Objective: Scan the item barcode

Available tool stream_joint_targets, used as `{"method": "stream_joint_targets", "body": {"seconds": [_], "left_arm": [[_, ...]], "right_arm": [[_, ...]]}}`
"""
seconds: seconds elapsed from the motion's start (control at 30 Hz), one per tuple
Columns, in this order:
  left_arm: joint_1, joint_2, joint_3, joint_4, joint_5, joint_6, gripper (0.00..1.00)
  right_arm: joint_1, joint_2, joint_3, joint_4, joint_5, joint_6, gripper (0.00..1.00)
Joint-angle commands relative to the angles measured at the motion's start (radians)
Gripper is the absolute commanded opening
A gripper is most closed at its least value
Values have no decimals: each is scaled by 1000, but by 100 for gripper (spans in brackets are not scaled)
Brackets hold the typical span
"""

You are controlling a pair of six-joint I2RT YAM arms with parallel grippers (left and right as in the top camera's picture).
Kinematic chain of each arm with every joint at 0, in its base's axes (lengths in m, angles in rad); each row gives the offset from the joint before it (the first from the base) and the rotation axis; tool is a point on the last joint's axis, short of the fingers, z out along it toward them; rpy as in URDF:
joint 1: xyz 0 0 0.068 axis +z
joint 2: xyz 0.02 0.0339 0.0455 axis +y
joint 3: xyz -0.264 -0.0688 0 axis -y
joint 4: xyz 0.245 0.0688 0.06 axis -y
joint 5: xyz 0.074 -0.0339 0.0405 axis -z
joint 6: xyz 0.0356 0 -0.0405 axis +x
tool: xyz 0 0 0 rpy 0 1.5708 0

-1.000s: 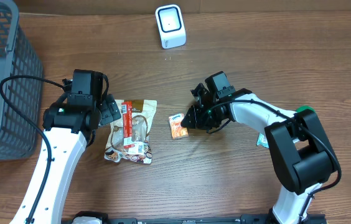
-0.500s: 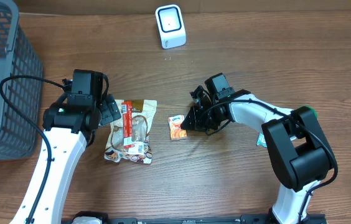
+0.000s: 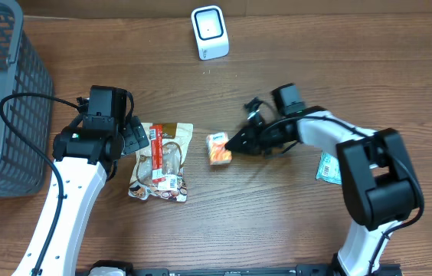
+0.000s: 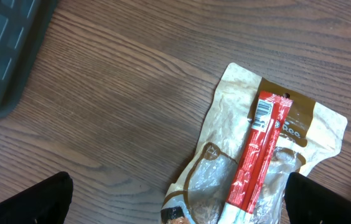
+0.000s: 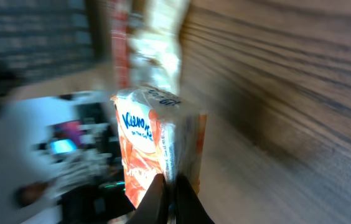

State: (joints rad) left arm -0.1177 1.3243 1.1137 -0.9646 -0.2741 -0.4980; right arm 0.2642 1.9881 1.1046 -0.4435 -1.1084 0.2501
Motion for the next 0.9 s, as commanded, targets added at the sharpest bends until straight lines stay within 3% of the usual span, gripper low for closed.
{"method": "stream_joint_targets", "body": {"seconds": [0.0,0.13,0.37,0.67,0.87], "left_arm": [[0,-4,16,0,-13,4,100],[0,-4,16,0,-13,4,100],[0,-4,16,1,-13,4,100],[0,-4,16,0,-13,4,99],[0,-4,16,0,-13,4,100]], "right_arm": [[-58,-17,-8,-3,-290,-103,4],[-107,-17,-8,-61,-461,-215,4],[-203,-18,-8,-269,-462,-414,4],[-356,-18,-8,-831,-462,-998,4],[-394,-18,-8,-1069,-462,-1284,4]]}}
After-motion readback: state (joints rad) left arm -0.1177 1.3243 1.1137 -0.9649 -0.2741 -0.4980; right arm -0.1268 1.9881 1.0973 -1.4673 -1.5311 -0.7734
